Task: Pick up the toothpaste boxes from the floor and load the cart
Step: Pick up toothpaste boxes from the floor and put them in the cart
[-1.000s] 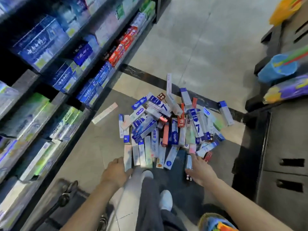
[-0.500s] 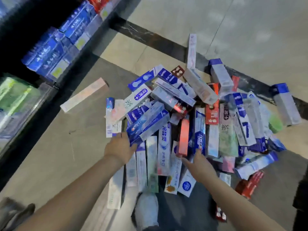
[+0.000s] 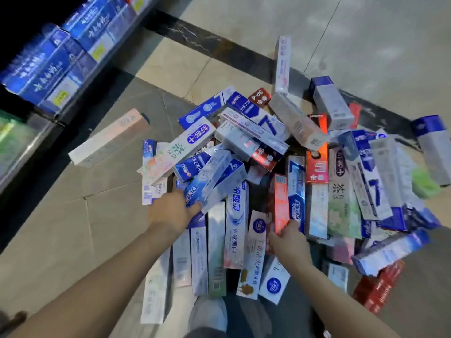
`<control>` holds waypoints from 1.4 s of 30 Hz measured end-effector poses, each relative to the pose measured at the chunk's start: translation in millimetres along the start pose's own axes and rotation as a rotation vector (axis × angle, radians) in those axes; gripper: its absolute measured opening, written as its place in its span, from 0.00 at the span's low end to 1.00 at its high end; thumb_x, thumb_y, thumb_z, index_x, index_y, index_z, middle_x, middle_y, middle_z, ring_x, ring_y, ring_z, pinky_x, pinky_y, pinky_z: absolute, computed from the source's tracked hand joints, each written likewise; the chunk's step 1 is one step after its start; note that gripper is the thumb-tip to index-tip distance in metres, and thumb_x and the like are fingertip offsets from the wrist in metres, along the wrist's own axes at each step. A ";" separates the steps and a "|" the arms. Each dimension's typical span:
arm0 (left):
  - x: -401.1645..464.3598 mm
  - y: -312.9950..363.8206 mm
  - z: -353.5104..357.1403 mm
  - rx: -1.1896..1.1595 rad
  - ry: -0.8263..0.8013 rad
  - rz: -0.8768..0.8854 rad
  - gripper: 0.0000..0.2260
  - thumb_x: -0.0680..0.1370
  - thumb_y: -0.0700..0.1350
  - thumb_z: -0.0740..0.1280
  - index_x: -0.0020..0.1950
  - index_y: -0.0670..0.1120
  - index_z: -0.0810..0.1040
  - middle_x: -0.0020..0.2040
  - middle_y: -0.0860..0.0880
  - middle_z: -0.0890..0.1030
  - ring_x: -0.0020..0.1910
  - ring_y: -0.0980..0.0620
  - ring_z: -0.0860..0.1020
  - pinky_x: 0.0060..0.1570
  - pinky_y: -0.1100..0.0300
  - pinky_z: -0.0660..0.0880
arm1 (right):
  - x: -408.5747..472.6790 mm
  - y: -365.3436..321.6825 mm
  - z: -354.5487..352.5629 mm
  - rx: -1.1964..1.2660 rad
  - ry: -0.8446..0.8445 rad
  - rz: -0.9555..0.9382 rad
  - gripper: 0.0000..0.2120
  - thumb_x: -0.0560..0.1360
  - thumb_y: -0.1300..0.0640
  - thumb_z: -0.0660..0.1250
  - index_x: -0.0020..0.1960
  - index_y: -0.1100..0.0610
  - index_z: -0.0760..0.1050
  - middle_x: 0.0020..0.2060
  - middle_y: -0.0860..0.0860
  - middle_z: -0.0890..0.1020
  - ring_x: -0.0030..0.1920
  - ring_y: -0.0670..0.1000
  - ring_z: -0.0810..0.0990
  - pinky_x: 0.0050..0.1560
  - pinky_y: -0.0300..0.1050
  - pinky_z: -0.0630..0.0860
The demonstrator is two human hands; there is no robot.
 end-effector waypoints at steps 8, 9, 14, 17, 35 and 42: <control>-188.8 24.8 -126.3 -0.343 -0.007 -0.105 0.20 0.76 0.61 0.63 0.45 0.44 0.75 0.44 0.45 0.82 0.47 0.41 0.79 0.42 0.55 0.74 | -179.3 -18.0 -142.6 -0.004 0.016 -0.024 0.17 0.78 0.46 0.62 0.55 0.58 0.64 0.48 0.58 0.81 0.48 0.61 0.80 0.47 0.53 0.76; -213.4 27.9 -144.9 -0.378 0.005 -0.114 0.19 0.76 0.61 0.63 0.45 0.44 0.76 0.44 0.45 0.82 0.47 0.41 0.79 0.41 0.56 0.72 | -202.3 -26.3 -163.2 -0.011 0.022 -0.039 0.17 0.78 0.45 0.62 0.54 0.58 0.64 0.48 0.59 0.80 0.49 0.62 0.80 0.46 0.51 0.75; -323.6 30.3 -224.3 -0.492 0.058 -0.156 0.20 0.76 0.61 0.63 0.40 0.43 0.72 0.39 0.46 0.79 0.44 0.41 0.78 0.37 0.57 0.66 | -302.4 -57.3 -245.0 -0.071 0.029 -0.212 0.25 0.76 0.44 0.64 0.65 0.57 0.62 0.47 0.55 0.82 0.45 0.58 0.81 0.45 0.54 0.78; -389.6 18.9 -259.3 -0.615 0.076 -0.199 0.21 0.75 0.61 0.64 0.40 0.42 0.75 0.39 0.45 0.81 0.43 0.42 0.79 0.39 0.55 0.70 | -369.7 -74.8 -289.6 -0.109 0.037 -0.328 0.20 0.77 0.43 0.62 0.62 0.54 0.64 0.49 0.54 0.81 0.46 0.59 0.81 0.41 0.51 0.77; -699.3 -155.6 -327.2 -0.991 0.443 -0.613 0.24 0.75 0.61 0.64 0.42 0.39 0.81 0.44 0.39 0.83 0.47 0.42 0.81 0.46 0.53 0.74 | -673.1 -174.6 -250.2 -0.315 -0.227 -0.960 0.19 0.74 0.47 0.67 0.58 0.58 0.71 0.51 0.60 0.81 0.51 0.60 0.80 0.49 0.47 0.74; -772.6 -262.6 -290.9 -1.038 0.516 -0.833 0.25 0.75 0.62 0.63 0.52 0.41 0.81 0.51 0.39 0.82 0.54 0.41 0.79 0.50 0.54 0.73 | -776.2 -211.1 -141.8 -0.472 -0.376 -1.126 0.13 0.74 0.54 0.68 0.56 0.59 0.73 0.52 0.60 0.82 0.53 0.60 0.80 0.48 0.47 0.73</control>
Point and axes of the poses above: each hand's wrist, its own x-axis towards the middle knuckle, its own z-axis out of the palm, y = z × x, the point moved 2 cm from there along x, towards the middle knuckle
